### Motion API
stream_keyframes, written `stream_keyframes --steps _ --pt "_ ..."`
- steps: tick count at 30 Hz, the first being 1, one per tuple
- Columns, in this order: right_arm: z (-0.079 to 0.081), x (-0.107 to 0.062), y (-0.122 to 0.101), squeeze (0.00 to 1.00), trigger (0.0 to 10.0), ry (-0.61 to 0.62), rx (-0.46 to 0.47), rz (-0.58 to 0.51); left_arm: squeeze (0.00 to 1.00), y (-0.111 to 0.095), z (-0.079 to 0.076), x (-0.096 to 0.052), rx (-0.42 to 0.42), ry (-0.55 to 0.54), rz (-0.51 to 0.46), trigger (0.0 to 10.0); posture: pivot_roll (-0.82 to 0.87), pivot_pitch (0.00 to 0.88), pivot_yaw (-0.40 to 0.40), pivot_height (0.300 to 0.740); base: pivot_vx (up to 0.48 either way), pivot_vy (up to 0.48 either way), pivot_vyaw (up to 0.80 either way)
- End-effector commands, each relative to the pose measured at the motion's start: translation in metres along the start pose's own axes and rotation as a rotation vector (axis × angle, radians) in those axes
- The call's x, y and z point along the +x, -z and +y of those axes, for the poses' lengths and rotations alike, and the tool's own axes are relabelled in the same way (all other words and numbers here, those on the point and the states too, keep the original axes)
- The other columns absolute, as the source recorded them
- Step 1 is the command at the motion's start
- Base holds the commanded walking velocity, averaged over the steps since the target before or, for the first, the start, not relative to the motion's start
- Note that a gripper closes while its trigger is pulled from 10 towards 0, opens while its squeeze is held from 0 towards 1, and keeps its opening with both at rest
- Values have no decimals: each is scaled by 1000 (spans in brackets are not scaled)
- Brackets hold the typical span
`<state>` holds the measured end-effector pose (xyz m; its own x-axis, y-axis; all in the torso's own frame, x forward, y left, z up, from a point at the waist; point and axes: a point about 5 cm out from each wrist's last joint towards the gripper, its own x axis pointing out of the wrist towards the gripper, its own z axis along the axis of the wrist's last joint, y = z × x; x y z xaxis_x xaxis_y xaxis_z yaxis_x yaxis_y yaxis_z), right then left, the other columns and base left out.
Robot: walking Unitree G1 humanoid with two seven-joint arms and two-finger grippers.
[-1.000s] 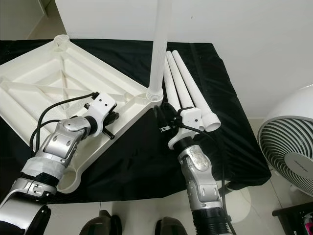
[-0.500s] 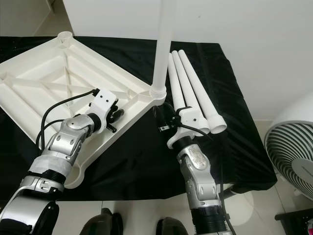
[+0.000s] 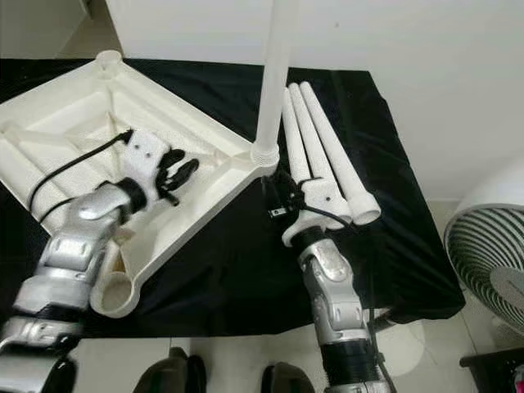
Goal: Building children table
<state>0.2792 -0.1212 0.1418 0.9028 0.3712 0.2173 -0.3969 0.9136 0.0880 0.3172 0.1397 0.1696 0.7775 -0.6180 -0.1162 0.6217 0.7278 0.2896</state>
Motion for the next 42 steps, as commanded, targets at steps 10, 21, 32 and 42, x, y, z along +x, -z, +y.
stream_keyframes --steps 10,21,32,42 --pt "-2 -3 8 0 10000 18 -16 37 0 11 15 -50 122 95 122 10000 -35 11 4 740 0 0 0" --pt "-6 -1 15 0 10000 79 -61 101 0 20 32 -94 111 114 262 10000 -27 19 -7 740 0 0 0" --pt "-14 10 20 0 10000 156 -124 151 0 30 24 -105 152 149 351 10000 -20 41 -20 740 0 0 0" --pt "-9 22 15 0 10000 133 -109 145 0 44 -11 -86 184 293 389 10000 -22 63 -27 740 0 0 0"
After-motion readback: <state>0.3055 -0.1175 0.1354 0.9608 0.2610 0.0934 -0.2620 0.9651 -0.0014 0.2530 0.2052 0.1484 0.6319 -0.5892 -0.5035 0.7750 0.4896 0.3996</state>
